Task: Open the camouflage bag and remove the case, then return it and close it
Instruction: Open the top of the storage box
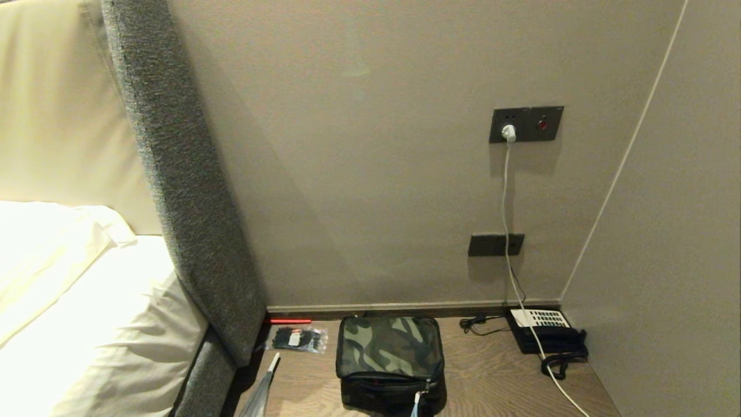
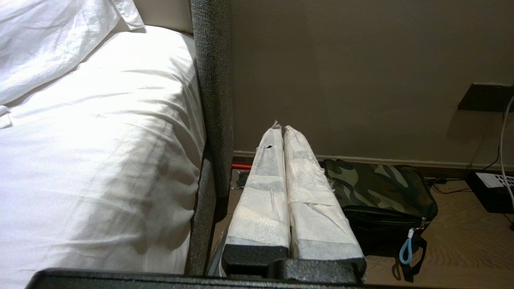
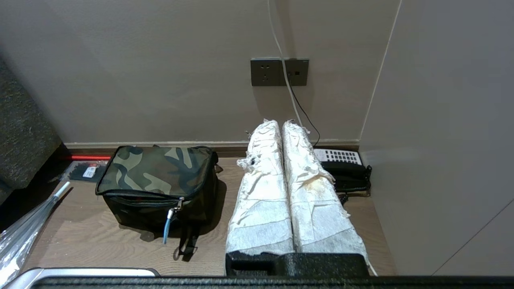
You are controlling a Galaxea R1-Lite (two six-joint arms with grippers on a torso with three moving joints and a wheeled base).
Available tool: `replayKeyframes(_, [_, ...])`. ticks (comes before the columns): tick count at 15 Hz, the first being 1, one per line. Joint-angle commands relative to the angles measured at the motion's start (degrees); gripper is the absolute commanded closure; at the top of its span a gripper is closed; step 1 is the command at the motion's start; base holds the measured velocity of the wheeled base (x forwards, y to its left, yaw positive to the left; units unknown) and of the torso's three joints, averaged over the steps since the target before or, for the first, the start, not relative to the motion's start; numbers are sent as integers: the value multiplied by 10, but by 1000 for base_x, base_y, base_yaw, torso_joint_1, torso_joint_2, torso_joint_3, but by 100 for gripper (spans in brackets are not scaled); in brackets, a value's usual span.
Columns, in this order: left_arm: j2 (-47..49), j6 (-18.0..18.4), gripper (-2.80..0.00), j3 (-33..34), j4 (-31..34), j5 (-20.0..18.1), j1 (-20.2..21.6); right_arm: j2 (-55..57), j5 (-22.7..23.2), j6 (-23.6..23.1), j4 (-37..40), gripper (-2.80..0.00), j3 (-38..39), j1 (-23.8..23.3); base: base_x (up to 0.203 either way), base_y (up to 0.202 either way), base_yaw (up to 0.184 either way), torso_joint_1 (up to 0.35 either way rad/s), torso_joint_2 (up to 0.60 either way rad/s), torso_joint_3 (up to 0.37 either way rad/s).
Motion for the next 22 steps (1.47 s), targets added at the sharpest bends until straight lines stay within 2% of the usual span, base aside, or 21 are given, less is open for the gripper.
replayKeyframes(1, [-1,0,0,1,0,0,0,-1,0,0,0,0,0,0,0,0,0,0,0,0])
replayKeyframes(9, [-1,7,0,0,3,1,0,-1,0,0,0,0,0,0,0,0,0,0,0,0])
replayKeyframes(10, [0,23,0,0,6,-3,0,0,0,0,0,0,0,0,0,0,0,0,0,0])
replayKeyframes(11, [0,58,0,1,6,-5,0,0,0,0,0,0,0,0,0,0,0,0,0,0])
replayKeyframes(12, [-1,69,0,2,7,-9,0,0,0,0,0,0,0,0,0,0,0,0,0,0])
replayKeyframes(16, [-1,22,0,0,3,-2,0,-1,0,0,0,0,0,0,0,0,0,1,1,-31])
replayKeyframes(22, [-1,13,0,1,0,-2,0,-1,0,0,0,0,0,0,0,0,0,3,2,-188])
